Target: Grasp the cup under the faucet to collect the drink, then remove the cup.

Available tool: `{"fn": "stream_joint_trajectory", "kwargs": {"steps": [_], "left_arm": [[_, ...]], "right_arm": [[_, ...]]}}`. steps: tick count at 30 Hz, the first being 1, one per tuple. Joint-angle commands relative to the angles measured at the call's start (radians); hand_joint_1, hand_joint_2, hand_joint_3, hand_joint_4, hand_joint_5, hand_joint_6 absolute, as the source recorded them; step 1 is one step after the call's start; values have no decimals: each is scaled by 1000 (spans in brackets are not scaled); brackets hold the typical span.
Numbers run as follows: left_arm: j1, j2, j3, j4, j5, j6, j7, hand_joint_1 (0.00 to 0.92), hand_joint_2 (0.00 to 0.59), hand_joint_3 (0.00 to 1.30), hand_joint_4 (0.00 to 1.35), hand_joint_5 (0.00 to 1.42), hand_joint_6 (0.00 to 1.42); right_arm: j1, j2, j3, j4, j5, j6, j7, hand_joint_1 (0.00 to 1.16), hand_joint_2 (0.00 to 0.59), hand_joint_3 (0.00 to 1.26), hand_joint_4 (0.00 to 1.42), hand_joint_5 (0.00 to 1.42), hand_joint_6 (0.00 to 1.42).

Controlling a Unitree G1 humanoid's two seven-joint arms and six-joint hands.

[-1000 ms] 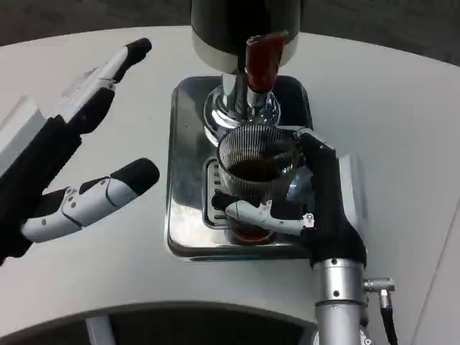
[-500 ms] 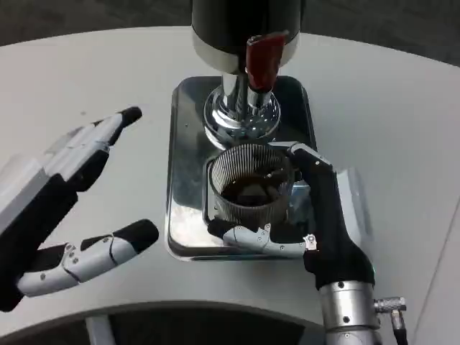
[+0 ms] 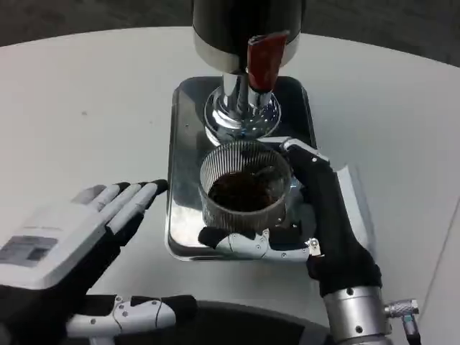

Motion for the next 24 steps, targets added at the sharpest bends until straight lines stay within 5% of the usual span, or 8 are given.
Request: {"fn": "stream_joint_trajectory", "kwargs": {"steps": [1,8,15,24], "left_arm": [[74,-41,-40,-72,114,53,-6,0,41,0,0,0,0],[192,-164,-33,-108,254,21,166,0,40,0,0,0,0],[264,-201,-41,-119,295,-6,199,0,37,0,0,0,0],[318,-203,-28,-120,287,-49,199,0,37,0,0,0,0]], "right_arm": [[67,0,24,-117,13,-14,41,1148,59,825,994,1045,1405],[143,5,57,-226,19,-4,107,1139,62,825,994,1045,1405],[242,-2,120,-336,-19,5,140,1134,61,825,993,1045,1405],[328,-32,148,-460,-34,12,202,1126,61,825,993,1045,1404]]}}
